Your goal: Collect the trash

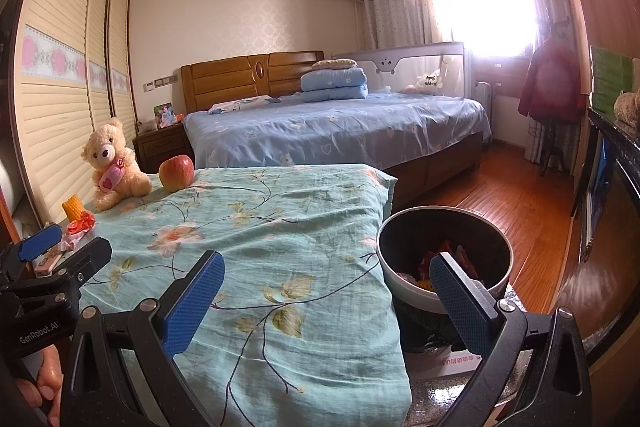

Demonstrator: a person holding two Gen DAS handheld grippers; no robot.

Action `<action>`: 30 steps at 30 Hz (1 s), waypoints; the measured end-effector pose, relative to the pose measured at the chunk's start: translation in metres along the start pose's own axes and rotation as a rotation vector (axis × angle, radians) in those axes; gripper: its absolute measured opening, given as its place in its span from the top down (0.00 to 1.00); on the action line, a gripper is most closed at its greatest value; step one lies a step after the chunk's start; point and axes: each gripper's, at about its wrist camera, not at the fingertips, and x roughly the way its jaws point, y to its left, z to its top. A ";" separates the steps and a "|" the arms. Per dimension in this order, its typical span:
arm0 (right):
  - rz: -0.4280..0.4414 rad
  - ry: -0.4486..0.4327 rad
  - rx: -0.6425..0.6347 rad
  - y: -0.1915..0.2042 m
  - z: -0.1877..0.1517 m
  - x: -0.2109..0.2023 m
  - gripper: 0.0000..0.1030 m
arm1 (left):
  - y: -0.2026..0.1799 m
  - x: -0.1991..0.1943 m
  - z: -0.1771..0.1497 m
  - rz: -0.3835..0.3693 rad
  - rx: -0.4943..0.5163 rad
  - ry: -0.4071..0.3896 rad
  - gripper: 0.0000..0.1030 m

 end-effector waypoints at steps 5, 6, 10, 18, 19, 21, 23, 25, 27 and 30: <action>0.001 0.001 0.000 0.001 0.000 -0.001 0.00 | 0.000 0.000 -0.001 -0.001 -0.001 0.000 0.00; 0.001 0.000 -0.001 0.001 0.000 -0.001 0.00 | 0.000 0.000 -0.001 0.000 0.000 0.000 0.00; 0.001 0.001 0.000 0.001 0.000 0.000 0.00 | 0.000 0.000 -0.001 -0.001 0.001 0.001 0.00; 0.001 0.002 -0.001 0.001 0.000 0.000 0.00 | 0.000 0.000 -0.001 -0.004 0.000 0.002 0.00; 0.001 0.002 0.000 0.001 0.000 -0.001 0.00 | 0.000 0.000 -0.002 -0.004 0.000 0.002 0.00; 0.000 0.002 0.000 0.001 0.000 0.000 0.00 | -0.001 0.001 -0.003 -0.006 0.001 0.004 0.00; 0.001 0.002 0.000 0.001 0.000 0.000 0.00 | -0.001 0.002 -0.003 -0.006 0.002 0.006 0.00; 0.000 0.002 0.000 0.001 0.000 0.000 0.00 | -0.001 0.002 -0.003 -0.008 0.001 0.005 0.00; 0.001 0.003 0.000 0.001 0.000 0.000 0.00 | -0.001 0.002 -0.003 -0.007 0.002 0.005 0.00; 0.001 0.005 0.001 0.003 0.000 -0.001 0.00 | -0.001 0.002 -0.003 -0.008 0.003 0.007 0.00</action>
